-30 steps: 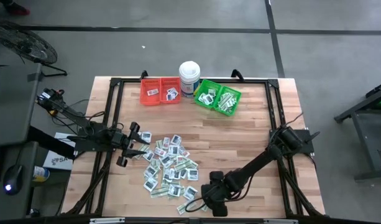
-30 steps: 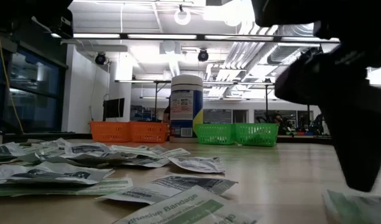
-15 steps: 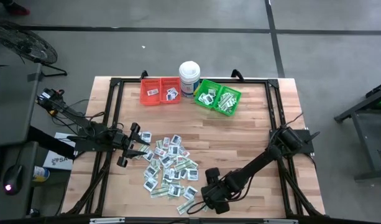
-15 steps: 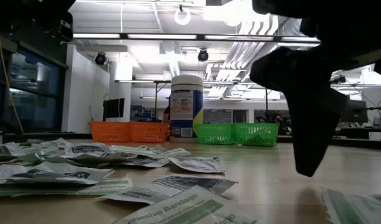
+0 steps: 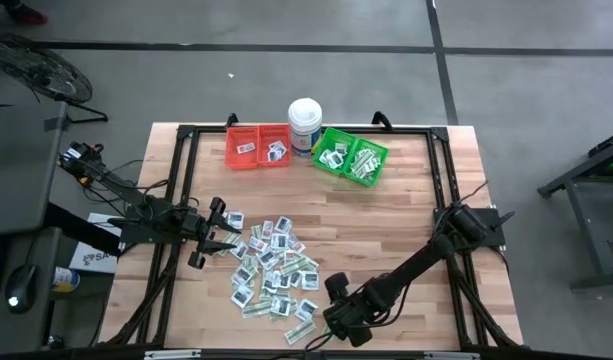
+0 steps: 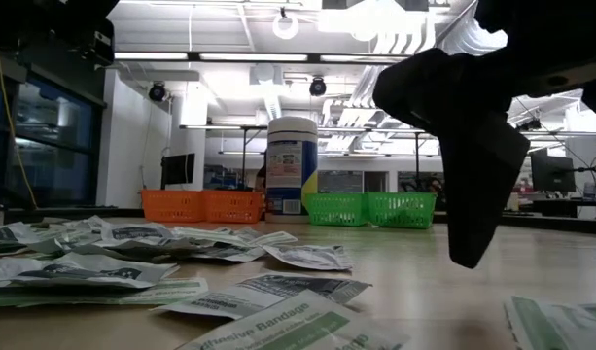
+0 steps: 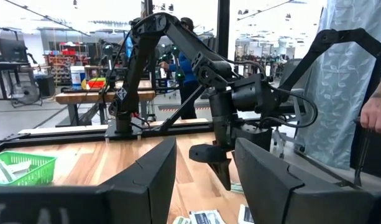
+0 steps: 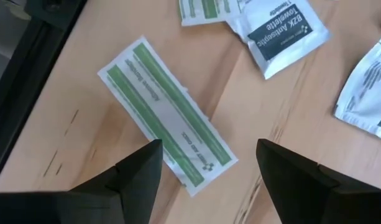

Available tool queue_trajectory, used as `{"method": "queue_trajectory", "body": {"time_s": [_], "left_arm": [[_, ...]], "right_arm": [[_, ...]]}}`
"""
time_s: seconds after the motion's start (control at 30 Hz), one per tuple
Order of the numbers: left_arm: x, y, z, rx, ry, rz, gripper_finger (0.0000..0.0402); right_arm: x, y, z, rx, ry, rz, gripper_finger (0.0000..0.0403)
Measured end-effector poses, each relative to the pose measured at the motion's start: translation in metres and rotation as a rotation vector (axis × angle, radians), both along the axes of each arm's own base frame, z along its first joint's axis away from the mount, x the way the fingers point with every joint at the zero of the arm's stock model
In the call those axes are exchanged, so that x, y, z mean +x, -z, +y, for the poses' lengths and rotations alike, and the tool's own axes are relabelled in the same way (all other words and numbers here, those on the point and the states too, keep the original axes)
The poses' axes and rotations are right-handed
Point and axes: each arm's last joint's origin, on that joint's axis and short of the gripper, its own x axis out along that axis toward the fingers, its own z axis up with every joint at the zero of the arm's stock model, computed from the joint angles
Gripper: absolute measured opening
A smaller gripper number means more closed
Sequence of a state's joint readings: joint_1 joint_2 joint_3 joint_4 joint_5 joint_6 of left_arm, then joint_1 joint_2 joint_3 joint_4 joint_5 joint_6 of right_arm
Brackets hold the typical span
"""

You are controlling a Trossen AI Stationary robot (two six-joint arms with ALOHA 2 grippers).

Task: Pick & Place First Aid Supplies
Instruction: Put the green bandage pack into the right green bin

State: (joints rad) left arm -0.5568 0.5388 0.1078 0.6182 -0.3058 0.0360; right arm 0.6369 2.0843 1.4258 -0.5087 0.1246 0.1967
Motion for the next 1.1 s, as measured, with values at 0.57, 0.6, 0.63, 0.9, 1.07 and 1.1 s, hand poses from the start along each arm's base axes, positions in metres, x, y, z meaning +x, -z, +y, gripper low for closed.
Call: {"method": "queue_trajectory", "body": {"time_s": [0.57,0.6,0.63,0.9,1.07,1.1], "left_arm": [[0.000,0.001,0.000,-0.014,-0.015,0.017,0.0162],[0.000,0.001,0.000,-0.013,-0.015,0.019,0.0162],[0.000,0.001,0.000,-0.014,-0.015,0.019,0.0162],[0.000,0.001,0.000,-0.020,-0.015,0.020,0.0162],[0.000,0.001,0.000,-0.031,-0.012,0.023,0.0162],[0.000,0.001,0.000,-0.034,-0.012,0.024,0.0162]], "right_arm": [[0.001,0.026,0.005,0.048,0.054,0.092,0.0185],[0.001,0.027,0.005,0.049,0.067,0.098,0.0173],[0.001,0.028,0.005,0.050,0.081,0.100,0.0162],[0.001,0.028,0.004,0.071,0.176,0.104,0.0089],[0.002,0.027,0.004,0.082,0.244,0.098,0.0055],[0.003,0.026,0.005,0.085,0.250,0.094,0.0047]]}}
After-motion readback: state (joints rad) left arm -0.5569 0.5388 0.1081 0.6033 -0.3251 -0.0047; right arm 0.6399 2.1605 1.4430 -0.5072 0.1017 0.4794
